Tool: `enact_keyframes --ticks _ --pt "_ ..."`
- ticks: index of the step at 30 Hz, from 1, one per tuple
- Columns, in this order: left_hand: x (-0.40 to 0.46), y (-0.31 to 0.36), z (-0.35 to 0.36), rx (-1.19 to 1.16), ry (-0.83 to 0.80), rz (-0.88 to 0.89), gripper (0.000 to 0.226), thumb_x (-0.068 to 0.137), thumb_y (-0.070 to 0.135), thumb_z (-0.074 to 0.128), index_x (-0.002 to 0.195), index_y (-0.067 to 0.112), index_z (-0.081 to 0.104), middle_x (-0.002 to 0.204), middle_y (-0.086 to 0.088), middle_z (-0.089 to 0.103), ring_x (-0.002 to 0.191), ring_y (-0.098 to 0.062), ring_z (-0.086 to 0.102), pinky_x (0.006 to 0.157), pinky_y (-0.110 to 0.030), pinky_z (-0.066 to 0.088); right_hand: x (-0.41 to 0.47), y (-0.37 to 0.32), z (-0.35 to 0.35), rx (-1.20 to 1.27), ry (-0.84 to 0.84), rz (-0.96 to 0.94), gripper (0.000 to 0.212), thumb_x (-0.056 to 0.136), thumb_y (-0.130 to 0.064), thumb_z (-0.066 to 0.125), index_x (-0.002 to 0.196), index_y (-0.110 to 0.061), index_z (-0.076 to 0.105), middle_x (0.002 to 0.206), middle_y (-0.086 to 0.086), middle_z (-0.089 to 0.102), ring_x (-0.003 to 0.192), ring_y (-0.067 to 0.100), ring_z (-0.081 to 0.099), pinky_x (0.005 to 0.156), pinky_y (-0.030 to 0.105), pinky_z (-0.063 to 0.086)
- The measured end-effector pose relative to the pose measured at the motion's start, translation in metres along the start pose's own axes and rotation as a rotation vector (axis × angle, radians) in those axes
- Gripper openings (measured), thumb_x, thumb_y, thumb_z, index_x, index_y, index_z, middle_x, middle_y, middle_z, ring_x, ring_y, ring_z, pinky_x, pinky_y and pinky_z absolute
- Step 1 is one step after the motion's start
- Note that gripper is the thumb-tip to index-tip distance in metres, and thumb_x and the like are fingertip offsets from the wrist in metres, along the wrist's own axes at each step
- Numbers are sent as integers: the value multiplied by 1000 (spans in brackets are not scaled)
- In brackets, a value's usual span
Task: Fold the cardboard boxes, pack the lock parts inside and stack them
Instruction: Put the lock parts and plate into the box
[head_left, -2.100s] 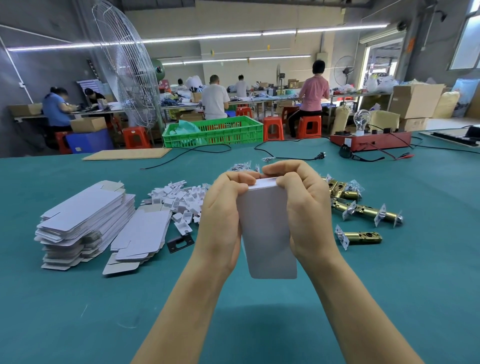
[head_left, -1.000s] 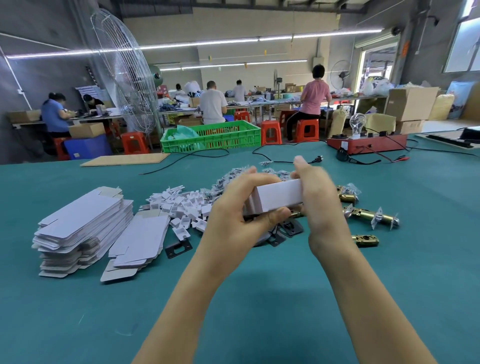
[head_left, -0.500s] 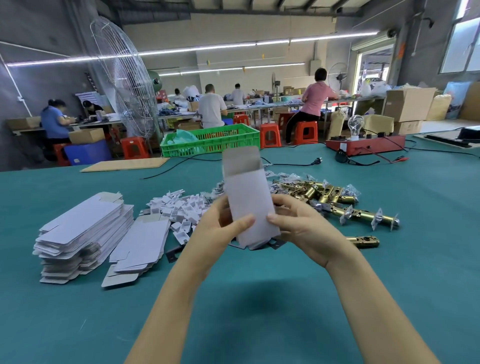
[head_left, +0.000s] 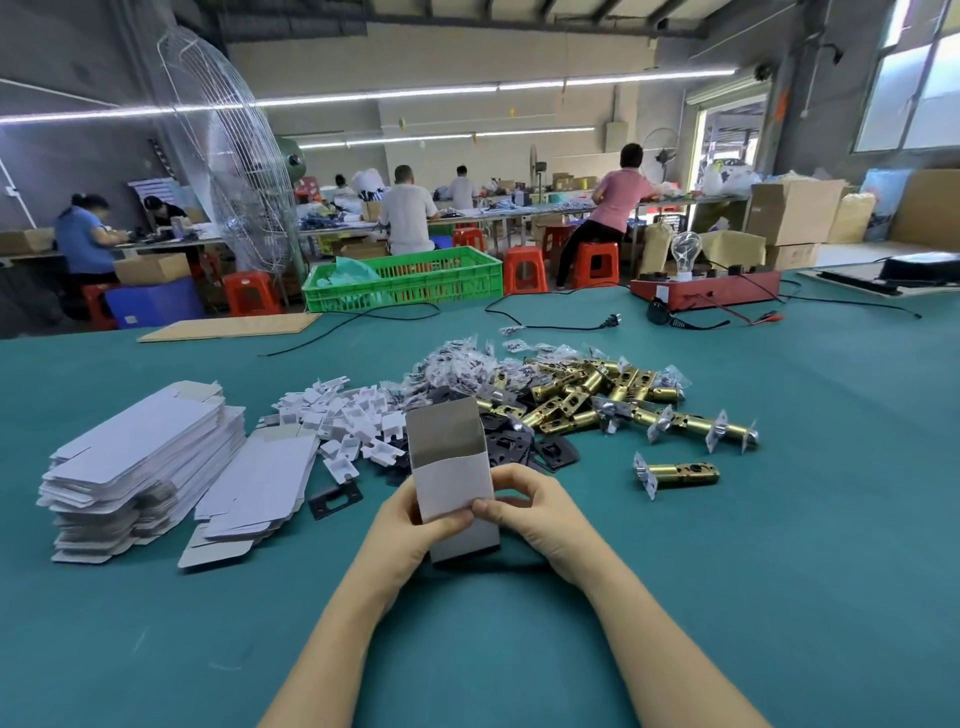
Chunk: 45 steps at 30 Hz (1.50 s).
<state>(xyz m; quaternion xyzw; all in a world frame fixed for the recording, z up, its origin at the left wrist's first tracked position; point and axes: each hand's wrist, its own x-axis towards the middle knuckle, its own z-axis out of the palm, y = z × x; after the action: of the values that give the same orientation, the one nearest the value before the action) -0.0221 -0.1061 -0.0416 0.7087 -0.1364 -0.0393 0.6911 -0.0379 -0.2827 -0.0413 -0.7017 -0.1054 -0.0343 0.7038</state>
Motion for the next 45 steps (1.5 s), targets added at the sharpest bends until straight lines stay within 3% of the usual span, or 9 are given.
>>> enact_keyframes --ticks 5,9,14,19,23,27,30,41,45 --pt "-3 -5 -1 5 28 -44 45 63 20 90 103 23 71 100 4 77 94 -12 71 70 -16 53 5 0 -4 9 259 -2 10 92 -22 64 89 -14 69 89 3 72 91 21 67 84 31 54" --pt "0 -6 -1 32 49 -56 34 75 15 83 104 25 70 97 9 76 91 -6 71 70 -16 52 7 8 -25 -578 657 -31 21 97 -17 53 116 -12 60 107 -1 60 106 19 57 82 19 39" --pt "6 -5 -2 17 58 -54 30 74 12 83 100 21 71 92 8 77 86 -8 72 64 -13 52 14 15 -27 -1003 263 -73 47 99 -24 47 146 -23 37 151 -1 35 145 23 21 108 31 28" --pt "11 -4 -7 6 -50 -84 38 74 15 83 108 22 69 101 6 76 94 -10 71 74 -17 52 21 24 -12 -1299 -24 -88 45 101 -27 36 146 -37 33 161 -2 16 149 24 -4 120 38 10" --pt "13 -4 -11 17 -111 -87 48 65 24 84 110 20 69 103 4 76 96 -11 71 75 -15 50 22 26 -12 -1280 20 -32 42 102 -29 36 142 -42 37 161 6 13 149 26 -4 119 38 11" --pt "12 -5 -10 15 -105 -66 46 62 23 83 106 20 70 101 3 76 93 -9 71 71 -13 51 23 26 -11 -1242 130 21 39 100 -35 41 139 -36 45 138 7 44 143 29 20 111 36 25" --pt "11 -6 -9 17 -78 -55 40 66 16 88 103 21 71 98 4 77 90 -8 71 69 -12 51 24 24 -11 -1191 179 25 40 99 -36 44 138 -33 47 125 1 47 129 23 31 100 32 32" --pt "8 -5 -5 15 -52 -60 47 60 24 83 106 22 70 99 5 76 91 -8 71 68 -12 51 28 25 -14 -1154 61 51 46 98 -30 45 142 -40 37 149 -10 32 137 21 21 107 37 22" --pt "7 -4 -4 10 -65 -57 48 61 24 83 107 23 70 101 5 76 93 -9 71 70 -13 51 28 26 -10 -1261 -21 125 46 100 -41 33 145 -49 23 161 -5 9 148 28 1 114 45 14"
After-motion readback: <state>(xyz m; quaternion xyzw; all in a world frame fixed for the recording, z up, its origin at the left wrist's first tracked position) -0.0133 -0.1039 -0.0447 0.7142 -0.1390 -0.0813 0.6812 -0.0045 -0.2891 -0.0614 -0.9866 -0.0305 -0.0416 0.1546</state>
